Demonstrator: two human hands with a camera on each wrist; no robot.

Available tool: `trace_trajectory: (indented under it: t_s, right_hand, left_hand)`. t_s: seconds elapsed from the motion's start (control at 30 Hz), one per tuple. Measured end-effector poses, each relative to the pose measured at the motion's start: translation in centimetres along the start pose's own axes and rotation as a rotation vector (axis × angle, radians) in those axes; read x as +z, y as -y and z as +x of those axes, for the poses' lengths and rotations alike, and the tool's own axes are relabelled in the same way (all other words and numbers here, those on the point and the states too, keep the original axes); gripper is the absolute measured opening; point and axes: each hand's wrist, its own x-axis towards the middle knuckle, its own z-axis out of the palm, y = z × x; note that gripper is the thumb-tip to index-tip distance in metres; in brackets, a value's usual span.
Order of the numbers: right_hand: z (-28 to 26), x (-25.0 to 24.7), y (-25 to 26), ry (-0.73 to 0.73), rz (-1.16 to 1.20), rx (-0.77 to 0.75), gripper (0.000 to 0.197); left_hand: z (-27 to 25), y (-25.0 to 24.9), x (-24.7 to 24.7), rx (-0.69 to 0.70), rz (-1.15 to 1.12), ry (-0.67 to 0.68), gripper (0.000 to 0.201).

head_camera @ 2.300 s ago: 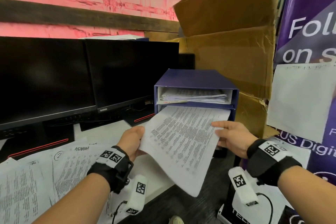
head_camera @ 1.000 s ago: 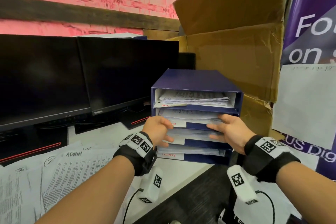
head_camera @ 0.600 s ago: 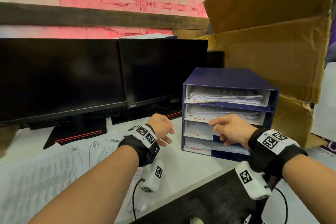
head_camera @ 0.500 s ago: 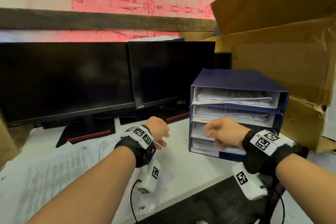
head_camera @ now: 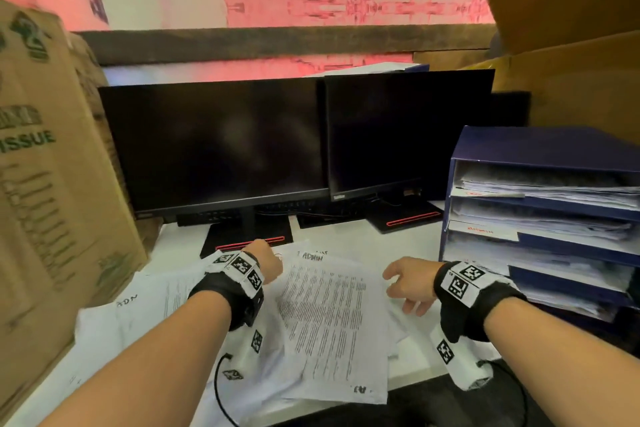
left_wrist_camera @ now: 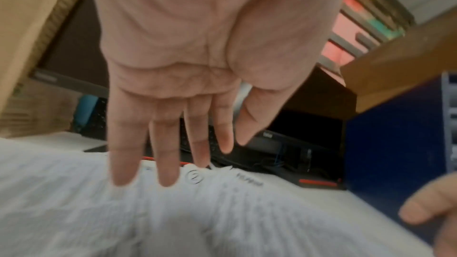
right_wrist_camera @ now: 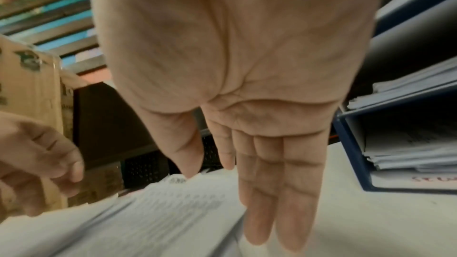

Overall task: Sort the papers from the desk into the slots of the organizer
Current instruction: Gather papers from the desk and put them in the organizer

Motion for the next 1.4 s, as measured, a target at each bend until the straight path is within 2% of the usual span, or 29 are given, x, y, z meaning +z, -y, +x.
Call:
trace_trajectory:
  t_s: [0.1,0.17,0.27,0.43,0.5,0.53,0.6,0.7,0.87,0.97,1.03,1.17,1.27,1.4]
  right_hand:
    - [1.3,1.3,-0.1,0.041,-0.048,0.027,0.055]
    - [2.0,1.6,-0.1,0.03,0.003,0.022,0.057]
    - [3.3,1.6,-0.5,0.031,0.095,0.009,0.067]
    - [4.6,2.2,-0.5,-0.174,0.356,-0.015,0.076]
    - [4.7,2.3,-0.2,-0.214,0.494,-0.003,0.065]
    - [4.6,2.4,0.0,-0.196,0.505,-0.008,0.053]
    - [4.6,2.4,0.3,-0.169,0.404,-0.027,0.029]
    - [4.5,1.8,0.8,-0.272,0.314,-0.07,0.019]
    - [4.5,0.3,1.6,-0.519,0.263,-0.082,0.016]
    - [4.6,-0.4,1.6,-0.608,0.308,-0.06,0.017]
    - [4.5,-0.6,1.6,-0.614,0.33,-0.057,0.018]
    - [3.7,-0.5,1.9,-0.512,0.362,-0.041,0.019]
    - [3.4,0.0,2.0,-0.447,0.388,-0.03,0.017]
    - [3.4,0.2,1.7,-0.455,0.43,-0.014,0.02]
  left_hand:
    - [0.7,3.0,2.0,0.017,0.494,0.219,0.027]
    - [0.3,3.9,2.6,0.028,0.56,0.311,0.028]
    - [-0.1,3.5,2.8,0.094,0.51,0.396,0.043]
    - [-0.2,2.5,3.2,0.216,0.464,0.376,0.055]
    - [0.2,2.7,3.1,0.244,0.404,0.337,0.051]
    - [0.3,2.9,2.9,0.237,0.332,0.301,0.047]
    - [1.0,4.0,2.2,0.154,0.166,0.205,0.039]
    - [2.2,7.0,0.6,-0.029,0.159,0.067,0.039]
    - [2.6,11.7,-0.1,-0.305,0.261,0.047,0.076]
    - [2.8,12.6,0.2,-0.349,0.247,0.006,0.091]
    - [2.9,12.5,0.2,-0.358,0.215,-0.001,0.096]
    - [3.0,11.9,0.2,-0.326,0.1,0.026,0.098]
    - [3.1,11.2,0.6,-0.321,0.034,0.026,0.109]
    - [3.2,9.8,0.7,-0.258,-0.103,0.088,0.096]
